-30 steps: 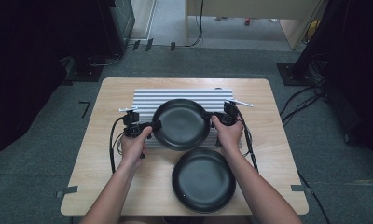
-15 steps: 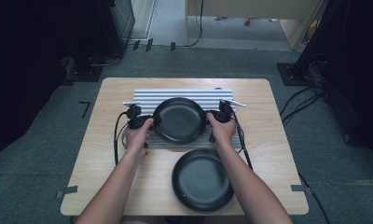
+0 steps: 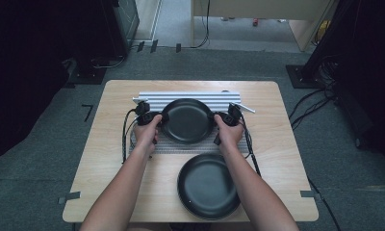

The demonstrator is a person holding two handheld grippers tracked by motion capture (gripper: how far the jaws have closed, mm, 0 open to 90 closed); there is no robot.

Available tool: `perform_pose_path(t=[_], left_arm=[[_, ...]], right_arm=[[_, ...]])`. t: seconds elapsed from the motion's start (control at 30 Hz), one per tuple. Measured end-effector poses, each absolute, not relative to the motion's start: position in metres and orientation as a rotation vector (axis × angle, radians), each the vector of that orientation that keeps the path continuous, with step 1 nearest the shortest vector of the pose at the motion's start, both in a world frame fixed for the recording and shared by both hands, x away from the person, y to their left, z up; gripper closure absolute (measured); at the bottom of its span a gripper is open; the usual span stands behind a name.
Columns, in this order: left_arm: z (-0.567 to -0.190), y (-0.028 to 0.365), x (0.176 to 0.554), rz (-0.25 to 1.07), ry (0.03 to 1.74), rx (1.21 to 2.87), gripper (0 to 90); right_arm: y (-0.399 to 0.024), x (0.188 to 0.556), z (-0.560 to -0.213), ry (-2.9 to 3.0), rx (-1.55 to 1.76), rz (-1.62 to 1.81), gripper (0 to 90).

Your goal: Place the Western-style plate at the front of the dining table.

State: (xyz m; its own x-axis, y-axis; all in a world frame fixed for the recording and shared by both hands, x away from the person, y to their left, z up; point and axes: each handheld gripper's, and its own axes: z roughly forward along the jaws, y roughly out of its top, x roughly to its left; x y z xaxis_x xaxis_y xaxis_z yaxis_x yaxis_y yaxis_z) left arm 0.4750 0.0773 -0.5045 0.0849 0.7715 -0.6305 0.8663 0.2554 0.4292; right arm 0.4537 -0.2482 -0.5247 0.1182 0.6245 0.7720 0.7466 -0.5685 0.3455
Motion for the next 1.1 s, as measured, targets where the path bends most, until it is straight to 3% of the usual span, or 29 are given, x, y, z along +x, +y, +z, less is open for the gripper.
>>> perform_pose_path(t=[0.13,0.3,0.43,0.67,0.7,0.77,1.1], left_arm=[[-0.507,0.078,0.478,-0.154,1.707,1.508,74.9],[-0.512,0.08,0.479,-0.169,1.717,1.487,73.6],[-0.511,0.08,0.48,-0.223,1.706,1.443,55.3],[-0.5,0.081,0.475,-0.176,1.655,1.453,41.7],[-0.497,0.083,0.474,-0.171,1.657,1.453,39.6],[-0.495,0.083,0.471,-0.177,1.649,1.476,36.7],[-0.484,0.097,0.458,-0.089,1.575,1.474,34.8]], right_arm=[[-0.25,0.455,-0.528,-1.367,-2.248,-1.442,77.7],[-0.246,0.454,-0.526,-1.373,-2.228,-1.481,69.9],[-0.248,0.454,-0.527,-1.339,-2.186,-1.499,63.4],[-0.253,0.451,-0.518,-1.441,-2.183,-1.529,58.6],[-0.257,0.45,-0.514,-1.482,-2.203,-1.556,53.7],[-0.26,0.448,-0.511,-1.566,-2.245,-1.565,52.4],[-0.274,0.433,-0.513,-1.65,-2.258,-1.591,51.0]])
